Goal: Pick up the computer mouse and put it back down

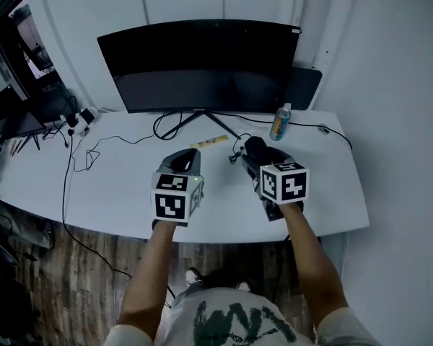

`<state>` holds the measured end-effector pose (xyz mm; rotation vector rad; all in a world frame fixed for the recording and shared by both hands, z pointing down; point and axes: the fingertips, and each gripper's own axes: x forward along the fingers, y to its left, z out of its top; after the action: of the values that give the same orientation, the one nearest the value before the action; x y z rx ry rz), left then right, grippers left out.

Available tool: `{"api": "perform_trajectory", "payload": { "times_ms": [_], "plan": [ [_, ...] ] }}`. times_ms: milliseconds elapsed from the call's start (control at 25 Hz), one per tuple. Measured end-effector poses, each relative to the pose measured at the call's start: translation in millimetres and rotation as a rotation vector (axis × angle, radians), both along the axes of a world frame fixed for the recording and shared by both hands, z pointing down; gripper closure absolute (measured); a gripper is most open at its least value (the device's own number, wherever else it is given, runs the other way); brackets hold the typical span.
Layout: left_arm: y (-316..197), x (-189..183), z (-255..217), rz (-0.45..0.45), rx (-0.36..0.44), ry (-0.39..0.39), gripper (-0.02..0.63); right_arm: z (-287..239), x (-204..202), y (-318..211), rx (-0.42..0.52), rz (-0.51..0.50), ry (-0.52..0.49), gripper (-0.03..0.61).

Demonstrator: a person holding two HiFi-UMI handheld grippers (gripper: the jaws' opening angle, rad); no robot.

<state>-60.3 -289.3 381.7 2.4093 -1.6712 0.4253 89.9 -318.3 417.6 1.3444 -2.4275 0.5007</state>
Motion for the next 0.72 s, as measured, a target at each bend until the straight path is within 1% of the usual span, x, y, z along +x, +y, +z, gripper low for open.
{"api": "perform_trajectory", "payload": {
  "times_ms": [280,720],
  "plan": [
    [3.6,-0.5,-3.5,-0.022,0.011,0.019,0.609,-28.9,-3.1,2.7,0.060,-0.003,-0.021,0.270],
    [15.6,-6.5,-2.7,-0.040,0.010,0.009,0.609,-42.7,-10.8,13.0,0.091,-0.021,-0.020,0.270]
  ]
}}
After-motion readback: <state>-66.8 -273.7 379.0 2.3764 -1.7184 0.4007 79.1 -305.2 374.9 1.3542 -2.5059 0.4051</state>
